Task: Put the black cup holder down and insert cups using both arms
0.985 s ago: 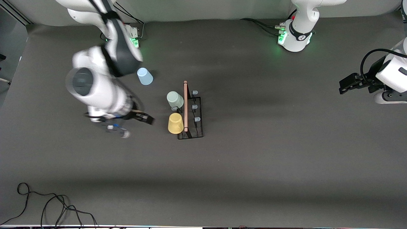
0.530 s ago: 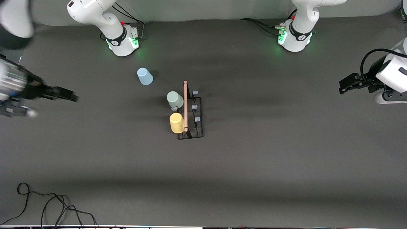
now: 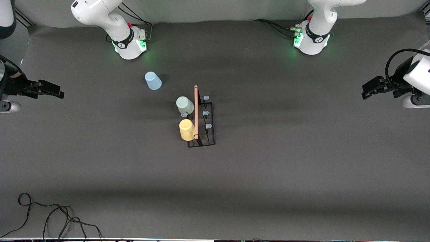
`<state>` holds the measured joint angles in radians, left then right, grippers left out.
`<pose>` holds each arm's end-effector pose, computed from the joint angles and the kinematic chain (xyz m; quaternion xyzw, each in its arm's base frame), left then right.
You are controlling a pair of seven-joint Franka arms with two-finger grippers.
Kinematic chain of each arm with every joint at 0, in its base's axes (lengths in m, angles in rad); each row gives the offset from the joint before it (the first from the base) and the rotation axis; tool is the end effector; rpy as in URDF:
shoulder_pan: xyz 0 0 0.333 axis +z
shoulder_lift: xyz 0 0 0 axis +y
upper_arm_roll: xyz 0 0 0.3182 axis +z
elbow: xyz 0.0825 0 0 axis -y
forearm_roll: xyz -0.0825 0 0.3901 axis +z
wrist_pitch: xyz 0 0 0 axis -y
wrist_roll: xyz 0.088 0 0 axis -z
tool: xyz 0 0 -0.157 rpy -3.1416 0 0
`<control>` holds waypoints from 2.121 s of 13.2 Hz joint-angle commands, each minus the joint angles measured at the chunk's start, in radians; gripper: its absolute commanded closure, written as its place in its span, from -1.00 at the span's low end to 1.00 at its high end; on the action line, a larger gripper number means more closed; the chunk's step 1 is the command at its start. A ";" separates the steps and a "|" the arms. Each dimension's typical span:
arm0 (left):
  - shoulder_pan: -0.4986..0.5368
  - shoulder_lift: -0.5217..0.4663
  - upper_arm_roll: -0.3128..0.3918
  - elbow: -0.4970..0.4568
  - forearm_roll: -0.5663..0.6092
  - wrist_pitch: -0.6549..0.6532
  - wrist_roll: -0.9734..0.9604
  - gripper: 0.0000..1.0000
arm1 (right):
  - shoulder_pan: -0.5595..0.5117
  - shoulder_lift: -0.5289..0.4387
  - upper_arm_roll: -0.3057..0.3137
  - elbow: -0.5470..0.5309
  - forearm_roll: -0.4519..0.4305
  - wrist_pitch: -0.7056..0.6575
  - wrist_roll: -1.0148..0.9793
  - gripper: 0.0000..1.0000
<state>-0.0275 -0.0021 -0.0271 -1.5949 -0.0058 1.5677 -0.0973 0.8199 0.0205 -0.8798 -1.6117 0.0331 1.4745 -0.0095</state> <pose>0.5568 -0.0314 0.5661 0.9997 0.0214 -0.0127 0.0019 0.5437 -0.0238 0.5430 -0.9968 0.0253 0.0747 0.0113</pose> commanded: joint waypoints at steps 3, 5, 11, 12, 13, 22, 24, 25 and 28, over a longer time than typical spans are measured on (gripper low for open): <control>-0.003 -0.009 0.004 0.001 0.009 -0.008 0.030 -1.00 | 0.011 0.001 0.004 0.001 -0.024 0.001 -0.018 -1.00; -0.003 -0.009 0.004 -0.002 0.033 0.000 0.047 -1.00 | 0.016 0.001 0.001 -0.002 -0.025 0.000 -0.018 -1.00; -0.005 -0.010 0.003 -0.004 0.035 0.002 0.037 -1.00 | -0.234 -0.002 0.262 -0.004 -0.025 0.000 -0.015 -1.00; -0.006 -0.010 0.003 -0.004 0.035 -0.001 0.036 -1.00 | -0.325 -0.002 0.351 -0.004 -0.025 -0.002 -0.015 -1.00; -0.005 -0.012 0.003 -0.004 0.035 -0.003 0.034 -1.00 | -0.391 -0.004 0.422 -0.005 -0.025 -0.002 -0.014 -1.00; -0.005 -0.012 0.003 -0.008 0.037 -0.006 0.033 -1.00 | -0.828 -0.013 0.868 -0.004 -0.025 -0.002 -0.009 -1.00; -0.005 -0.013 0.003 -0.008 0.037 -0.008 0.033 -1.00 | -0.823 -0.013 0.863 -0.004 -0.027 -0.002 -0.009 -1.00; -0.005 -0.013 0.003 -0.007 0.037 -0.008 0.033 -1.00 | -0.823 -0.013 0.863 -0.002 -0.027 -0.002 -0.009 -1.00; -0.005 -0.013 0.003 -0.008 0.037 -0.005 0.033 -1.00 | -0.821 -0.008 0.863 0.003 -0.021 0.000 -0.001 -1.00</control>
<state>-0.0272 -0.0016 -0.0265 -1.5970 0.0178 1.5672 -0.0691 0.0051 0.0249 -0.0280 -1.6095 0.0256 1.4745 -0.0097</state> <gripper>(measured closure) 0.000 0.000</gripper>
